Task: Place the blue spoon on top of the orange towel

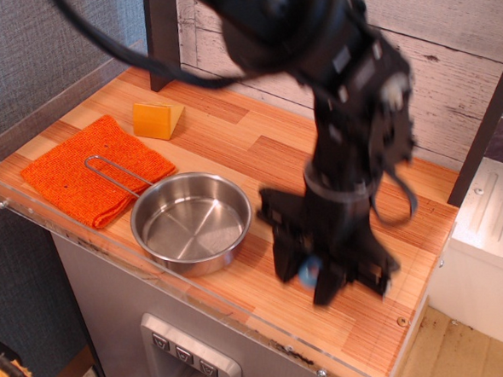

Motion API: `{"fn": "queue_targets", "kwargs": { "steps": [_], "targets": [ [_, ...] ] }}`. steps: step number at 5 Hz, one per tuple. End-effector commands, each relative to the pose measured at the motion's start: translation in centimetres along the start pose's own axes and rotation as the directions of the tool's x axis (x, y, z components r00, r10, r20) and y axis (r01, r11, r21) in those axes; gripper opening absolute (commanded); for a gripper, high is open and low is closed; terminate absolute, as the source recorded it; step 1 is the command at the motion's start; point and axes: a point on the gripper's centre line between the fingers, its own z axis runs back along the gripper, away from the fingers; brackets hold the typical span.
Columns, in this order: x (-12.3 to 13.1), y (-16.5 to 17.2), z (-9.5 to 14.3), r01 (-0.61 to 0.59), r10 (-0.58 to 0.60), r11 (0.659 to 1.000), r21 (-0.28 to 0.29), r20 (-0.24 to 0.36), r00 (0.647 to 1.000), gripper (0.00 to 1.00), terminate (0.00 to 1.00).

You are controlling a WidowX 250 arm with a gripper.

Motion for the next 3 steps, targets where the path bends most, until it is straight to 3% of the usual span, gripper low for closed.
{"fn": "queue_targets", "kwargs": {
  "steps": [1, 2, 3],
  "targets": [
    [-3.6, 7.3, 7.5, -0.035, 0.032, 0.999, 0.029, 0.095, 0.995, 0.0, 0.0],
    [-7.5, 11.7, 7.1, -0.021, 0.02, 0.999, 0.034, 0.025, 0.999, 0.0, 0.0],
    [-10.1, 16.5, 5.9, 0.029, -0.029, 1.0, 0.002, 0.01, 1.0, 0.0, 0.0]
  ]
}}
